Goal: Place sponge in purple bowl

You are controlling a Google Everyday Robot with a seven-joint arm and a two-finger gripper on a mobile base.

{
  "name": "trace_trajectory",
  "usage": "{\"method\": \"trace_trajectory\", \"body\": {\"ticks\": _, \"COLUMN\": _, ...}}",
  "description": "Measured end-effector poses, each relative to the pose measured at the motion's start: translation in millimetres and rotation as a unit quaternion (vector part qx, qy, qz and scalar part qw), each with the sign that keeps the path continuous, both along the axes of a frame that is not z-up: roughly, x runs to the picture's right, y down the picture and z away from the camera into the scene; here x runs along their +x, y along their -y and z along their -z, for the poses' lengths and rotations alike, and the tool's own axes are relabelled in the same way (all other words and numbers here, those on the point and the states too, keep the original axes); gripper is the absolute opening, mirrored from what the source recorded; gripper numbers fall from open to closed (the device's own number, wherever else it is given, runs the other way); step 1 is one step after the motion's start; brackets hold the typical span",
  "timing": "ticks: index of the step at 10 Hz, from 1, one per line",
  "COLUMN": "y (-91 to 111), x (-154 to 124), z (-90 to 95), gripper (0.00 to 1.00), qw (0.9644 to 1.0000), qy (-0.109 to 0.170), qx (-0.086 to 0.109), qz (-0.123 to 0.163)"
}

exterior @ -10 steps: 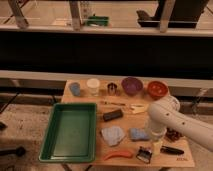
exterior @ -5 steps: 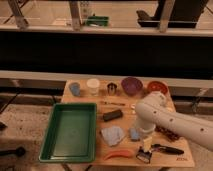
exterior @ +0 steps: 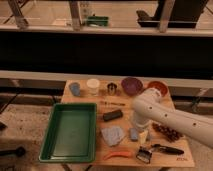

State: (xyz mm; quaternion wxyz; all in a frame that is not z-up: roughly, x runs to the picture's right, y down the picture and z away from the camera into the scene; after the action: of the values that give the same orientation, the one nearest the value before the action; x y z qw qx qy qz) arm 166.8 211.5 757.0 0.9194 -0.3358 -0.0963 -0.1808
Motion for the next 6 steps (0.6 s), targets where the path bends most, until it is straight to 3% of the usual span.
{"method": "trace_trajectory", "body": {"ticks": 2, "y": 5.9, "x": 9.2, "z": -15.3, "gripper": 0.80, "qw": 0.9999, "qy": -0.001, "qx": 0.001, "qz": -0.013}}
{"method": "trace_trajectory", "body": {"ticks": 6, "y": -6.8, "x": 22.3, "z": -35.0, "gripper": 0.80, "qw": 0.9995, "qy": -0.010, "qx": -0.007, "qz": -0.030}}
